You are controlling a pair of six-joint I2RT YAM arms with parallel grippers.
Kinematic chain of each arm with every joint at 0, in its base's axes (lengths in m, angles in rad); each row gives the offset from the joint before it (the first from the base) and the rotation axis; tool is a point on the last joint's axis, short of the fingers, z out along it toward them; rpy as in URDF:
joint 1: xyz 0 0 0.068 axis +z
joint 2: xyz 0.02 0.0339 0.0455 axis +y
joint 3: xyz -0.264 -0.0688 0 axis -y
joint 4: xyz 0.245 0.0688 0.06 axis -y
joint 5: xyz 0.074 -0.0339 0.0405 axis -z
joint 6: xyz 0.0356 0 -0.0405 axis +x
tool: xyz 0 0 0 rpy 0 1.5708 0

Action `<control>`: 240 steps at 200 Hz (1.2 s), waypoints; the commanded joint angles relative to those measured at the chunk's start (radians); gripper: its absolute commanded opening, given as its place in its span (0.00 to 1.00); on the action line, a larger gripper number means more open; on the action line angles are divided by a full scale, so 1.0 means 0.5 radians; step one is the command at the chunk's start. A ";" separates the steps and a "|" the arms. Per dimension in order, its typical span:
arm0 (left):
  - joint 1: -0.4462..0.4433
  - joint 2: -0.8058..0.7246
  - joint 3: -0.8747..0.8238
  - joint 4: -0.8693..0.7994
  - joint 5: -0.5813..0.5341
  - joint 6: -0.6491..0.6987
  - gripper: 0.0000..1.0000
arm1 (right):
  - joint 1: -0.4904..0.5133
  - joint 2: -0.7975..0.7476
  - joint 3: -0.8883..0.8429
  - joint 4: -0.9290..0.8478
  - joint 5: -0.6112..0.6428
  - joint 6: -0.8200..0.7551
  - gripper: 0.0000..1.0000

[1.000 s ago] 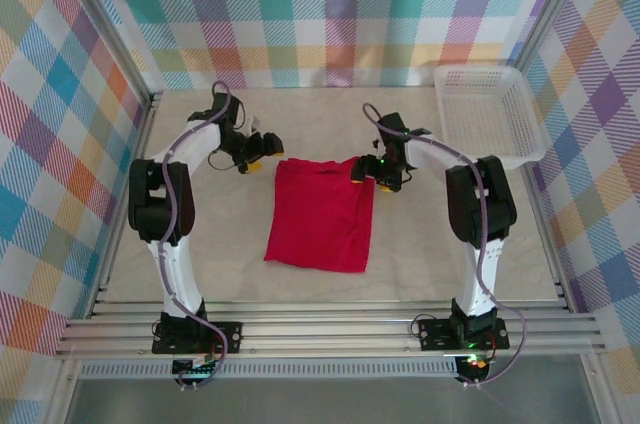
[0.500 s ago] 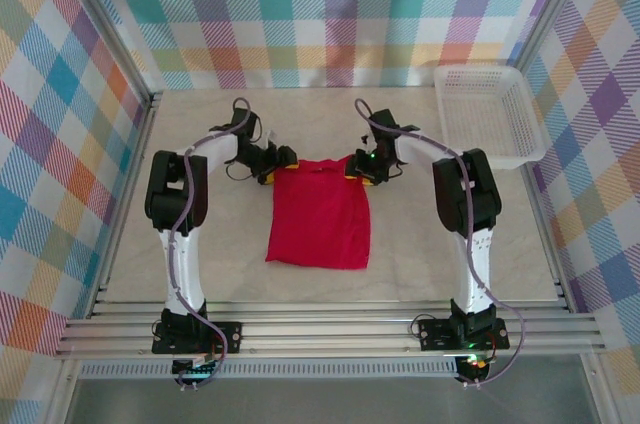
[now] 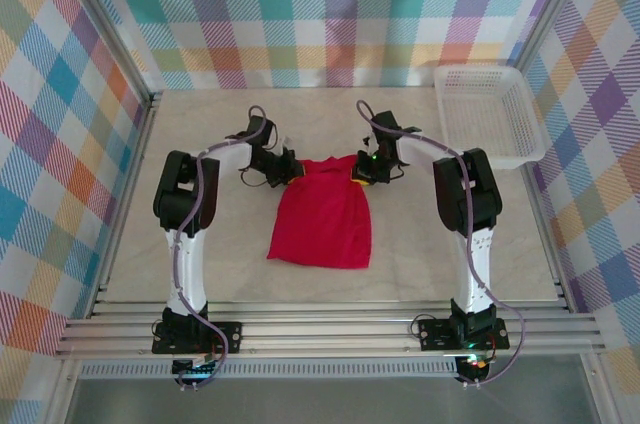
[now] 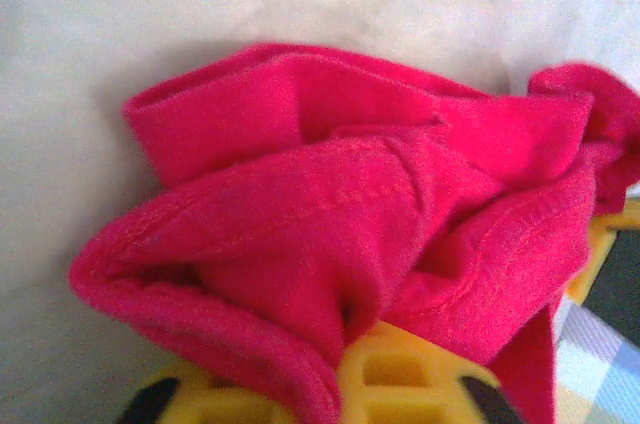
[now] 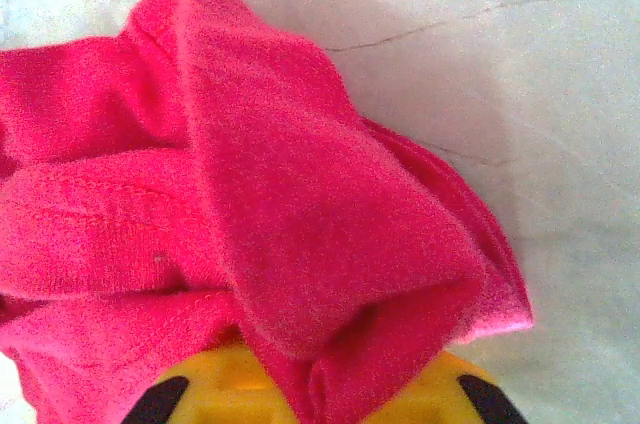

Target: Fold the inside-out t-shirt

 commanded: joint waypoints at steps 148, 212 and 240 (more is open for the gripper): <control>0.158 -0.566 1.011 -0.339 -0.156 0.050 0.00 | -0.079 -0.276 1.239 -0.382 -0.153 -0.167 0.00; -0.126 -1.434 -0.976 0.484 -0.400 -0.077 0.00 | 0.131 -0.934 -0.766 0.575 -0.291 0.106 0.00; -0.125 -1.550 -1.285 0.434 -0.536 -0.096 0.00 | 0.152 -1.009 -1.034 0.653 -0.216 0.157 0.00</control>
